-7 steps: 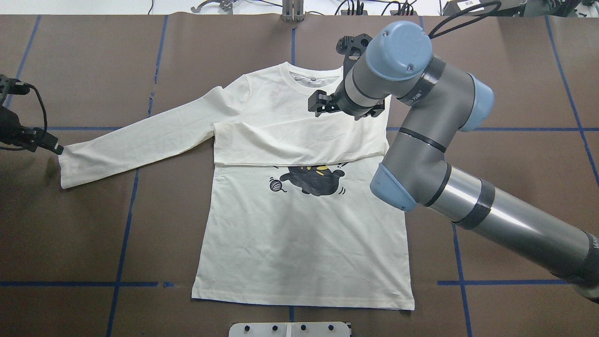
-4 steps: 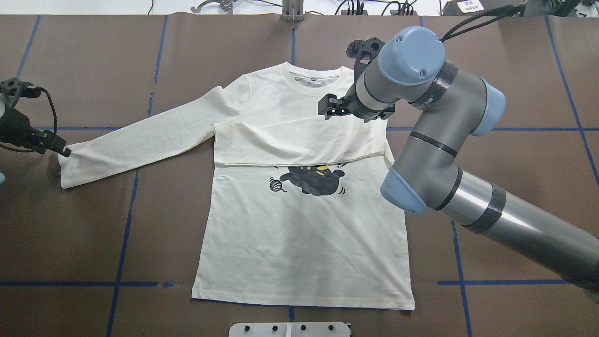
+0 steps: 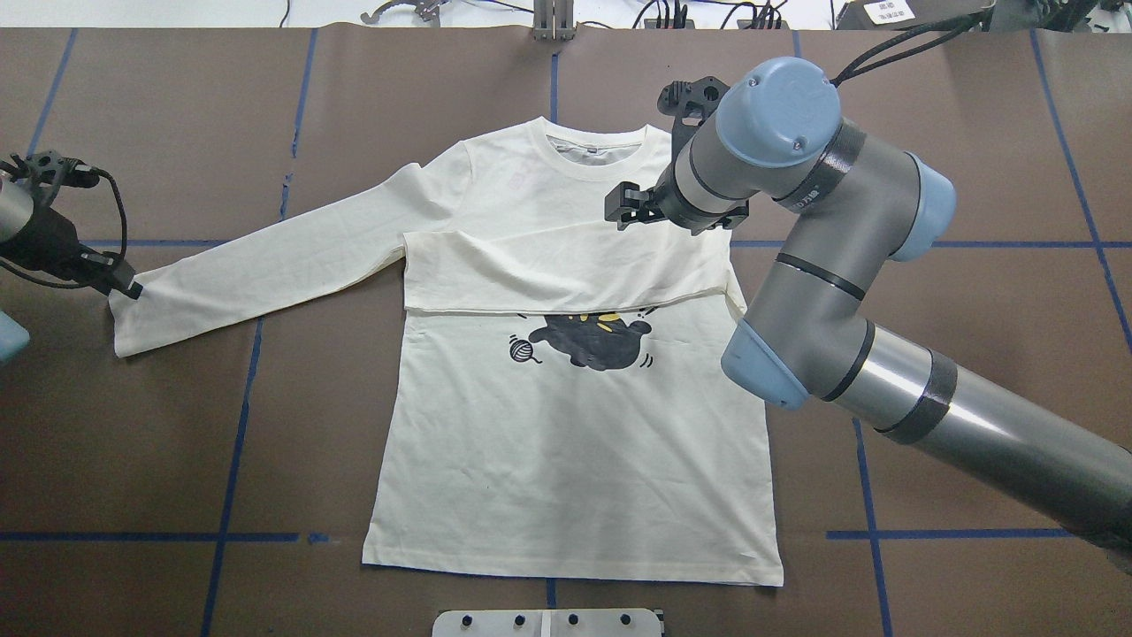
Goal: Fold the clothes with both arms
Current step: 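Release the sleeve with the right gripper while the left gripper grasps the other sleeve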
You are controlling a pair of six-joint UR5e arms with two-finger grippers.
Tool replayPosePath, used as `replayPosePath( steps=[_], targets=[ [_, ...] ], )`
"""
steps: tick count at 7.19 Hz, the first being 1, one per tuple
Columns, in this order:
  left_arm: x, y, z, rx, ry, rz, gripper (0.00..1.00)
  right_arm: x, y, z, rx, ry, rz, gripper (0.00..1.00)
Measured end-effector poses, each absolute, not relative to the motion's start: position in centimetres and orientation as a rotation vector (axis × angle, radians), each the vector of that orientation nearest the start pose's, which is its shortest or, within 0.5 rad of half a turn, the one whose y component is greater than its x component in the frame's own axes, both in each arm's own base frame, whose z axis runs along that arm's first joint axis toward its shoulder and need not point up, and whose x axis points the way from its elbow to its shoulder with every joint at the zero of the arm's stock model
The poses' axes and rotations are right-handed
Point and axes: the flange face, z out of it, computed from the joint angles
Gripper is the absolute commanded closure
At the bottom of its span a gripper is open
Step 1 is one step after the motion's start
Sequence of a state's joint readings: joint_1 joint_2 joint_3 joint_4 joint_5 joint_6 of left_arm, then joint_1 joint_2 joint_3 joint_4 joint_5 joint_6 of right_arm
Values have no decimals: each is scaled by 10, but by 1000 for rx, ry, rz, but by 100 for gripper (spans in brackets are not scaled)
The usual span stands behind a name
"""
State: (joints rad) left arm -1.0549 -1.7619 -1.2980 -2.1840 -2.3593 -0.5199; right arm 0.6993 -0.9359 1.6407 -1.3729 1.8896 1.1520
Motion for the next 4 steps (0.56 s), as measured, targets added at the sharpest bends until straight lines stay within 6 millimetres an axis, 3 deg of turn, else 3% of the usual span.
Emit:
replayPosePath(
  steps=[3,4],
  targets=[
    [235,-545,575,121,959,221,100,-462,-517,236,223,-910,115,0],
    [237,-548,540,143,990,182,100,-457,-516,238,227,-910,117,0]
  ],
)
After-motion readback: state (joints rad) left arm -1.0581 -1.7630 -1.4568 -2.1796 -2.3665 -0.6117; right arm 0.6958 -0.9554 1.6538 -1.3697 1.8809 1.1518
